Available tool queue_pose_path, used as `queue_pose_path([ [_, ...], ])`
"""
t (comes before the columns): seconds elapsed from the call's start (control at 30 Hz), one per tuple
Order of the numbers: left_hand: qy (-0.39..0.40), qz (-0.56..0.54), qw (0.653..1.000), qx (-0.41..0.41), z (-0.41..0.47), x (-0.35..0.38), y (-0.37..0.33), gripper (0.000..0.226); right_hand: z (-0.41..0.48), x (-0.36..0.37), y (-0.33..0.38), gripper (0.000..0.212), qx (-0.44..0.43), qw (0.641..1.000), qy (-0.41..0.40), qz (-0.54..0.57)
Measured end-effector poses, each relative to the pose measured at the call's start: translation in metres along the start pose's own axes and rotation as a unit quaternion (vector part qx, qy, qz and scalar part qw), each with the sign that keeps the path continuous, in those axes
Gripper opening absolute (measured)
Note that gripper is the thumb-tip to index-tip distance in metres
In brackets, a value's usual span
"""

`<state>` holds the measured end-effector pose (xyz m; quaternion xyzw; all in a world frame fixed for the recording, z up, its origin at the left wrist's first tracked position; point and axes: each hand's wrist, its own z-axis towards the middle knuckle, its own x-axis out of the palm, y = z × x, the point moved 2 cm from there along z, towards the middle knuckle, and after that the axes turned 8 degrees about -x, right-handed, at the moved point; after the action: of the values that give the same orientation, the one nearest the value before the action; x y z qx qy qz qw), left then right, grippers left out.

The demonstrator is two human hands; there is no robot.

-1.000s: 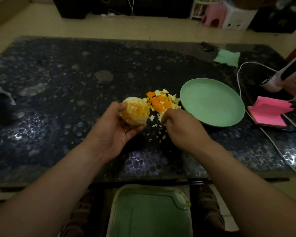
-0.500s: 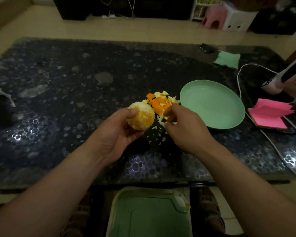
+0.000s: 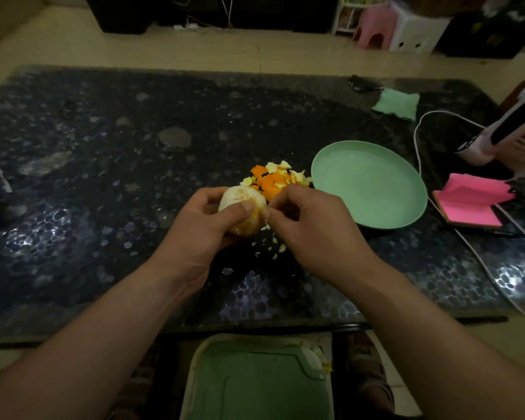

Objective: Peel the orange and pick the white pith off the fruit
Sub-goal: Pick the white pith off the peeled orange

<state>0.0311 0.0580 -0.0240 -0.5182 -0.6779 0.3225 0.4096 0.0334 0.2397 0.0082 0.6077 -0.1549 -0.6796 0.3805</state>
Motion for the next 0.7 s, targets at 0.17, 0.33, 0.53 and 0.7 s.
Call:
queue_pose_path([
  [0.17, -0.022, 0.082, 0.995, 0.050, -0.005, 0.001, 0.001, 0.043, -0.001, -0.002, 0.000, 0.010, -0.004, 1.000, 0.005, -0.026],
  [0.33, -0.035, 0.143, 0.984, 0.102, -0.010, 0.002, 0.000, 0.048, -0.001, 0.001, 0.000, 0.011, -0.019, 0.998, 0.008, -0.056],
  [0.53, -0.039, 0.164, 0.979, 0.118, -0.012, 0.002, 0.000, 0.048, -0.003, 0.003, 0.004, 0.013, -0.046, 0.995, 0.005, -0.092],
  [0.7, -0.030, 0.155, 0.981, 0.117, -0.014, 0.001, -0.002, 0.045, -0.003, 0.004, 0.005, 0.012, -0.060, 0.995, -0.019, -0.083],
])
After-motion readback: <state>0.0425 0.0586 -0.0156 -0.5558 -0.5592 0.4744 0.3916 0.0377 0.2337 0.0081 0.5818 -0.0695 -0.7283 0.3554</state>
